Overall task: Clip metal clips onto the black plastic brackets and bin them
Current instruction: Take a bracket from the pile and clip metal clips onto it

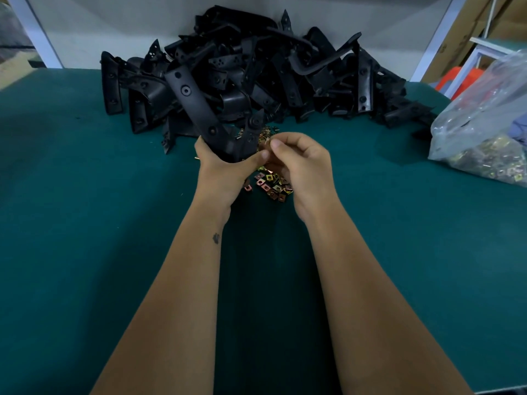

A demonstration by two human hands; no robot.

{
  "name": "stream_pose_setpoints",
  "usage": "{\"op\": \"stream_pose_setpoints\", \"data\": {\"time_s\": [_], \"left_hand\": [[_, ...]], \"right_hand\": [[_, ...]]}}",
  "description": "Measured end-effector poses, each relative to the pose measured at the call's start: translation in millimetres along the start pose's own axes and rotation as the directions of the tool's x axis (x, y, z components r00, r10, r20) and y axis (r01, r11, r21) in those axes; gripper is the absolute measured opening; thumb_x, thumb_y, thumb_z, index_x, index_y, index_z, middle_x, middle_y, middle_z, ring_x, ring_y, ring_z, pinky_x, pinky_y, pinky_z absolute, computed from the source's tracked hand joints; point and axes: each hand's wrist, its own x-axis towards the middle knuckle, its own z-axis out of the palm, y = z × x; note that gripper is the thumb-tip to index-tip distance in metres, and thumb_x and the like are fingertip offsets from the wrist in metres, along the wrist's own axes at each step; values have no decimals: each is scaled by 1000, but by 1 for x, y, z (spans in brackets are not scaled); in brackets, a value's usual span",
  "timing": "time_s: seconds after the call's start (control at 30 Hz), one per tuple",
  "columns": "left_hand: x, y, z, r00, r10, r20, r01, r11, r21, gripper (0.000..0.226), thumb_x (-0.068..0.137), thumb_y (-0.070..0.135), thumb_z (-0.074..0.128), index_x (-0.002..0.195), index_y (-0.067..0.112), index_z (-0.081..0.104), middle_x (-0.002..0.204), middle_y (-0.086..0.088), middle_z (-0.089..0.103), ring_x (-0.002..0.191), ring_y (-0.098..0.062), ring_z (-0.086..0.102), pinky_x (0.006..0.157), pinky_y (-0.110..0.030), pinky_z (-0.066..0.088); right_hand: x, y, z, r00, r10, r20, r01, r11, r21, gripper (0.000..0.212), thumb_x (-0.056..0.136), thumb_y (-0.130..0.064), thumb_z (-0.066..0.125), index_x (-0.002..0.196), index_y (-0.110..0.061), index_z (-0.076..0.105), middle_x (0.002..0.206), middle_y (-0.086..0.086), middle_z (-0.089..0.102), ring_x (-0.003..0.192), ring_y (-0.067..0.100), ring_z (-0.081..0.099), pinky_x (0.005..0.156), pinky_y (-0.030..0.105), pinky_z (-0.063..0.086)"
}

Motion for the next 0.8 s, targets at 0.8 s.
{"op": "stream_pose_setpoints", "data": {"time_s": [0.8], "left_hand": [[-7, 1, 5, 995, 68, 66, -73, 995, 67, 93, 67, 26, 91, 137, 30, 30, 125, 14, 57, 114, -4, 58, 89, -28, 55]], "right_hand": [[1, -1, 0, 992, 113, 64, -120, 984, 132, 19, 88, 1, 66, 77, -14, 70, 67, -2, 63, 63, 5, 59, 76, 29, 52]]}}
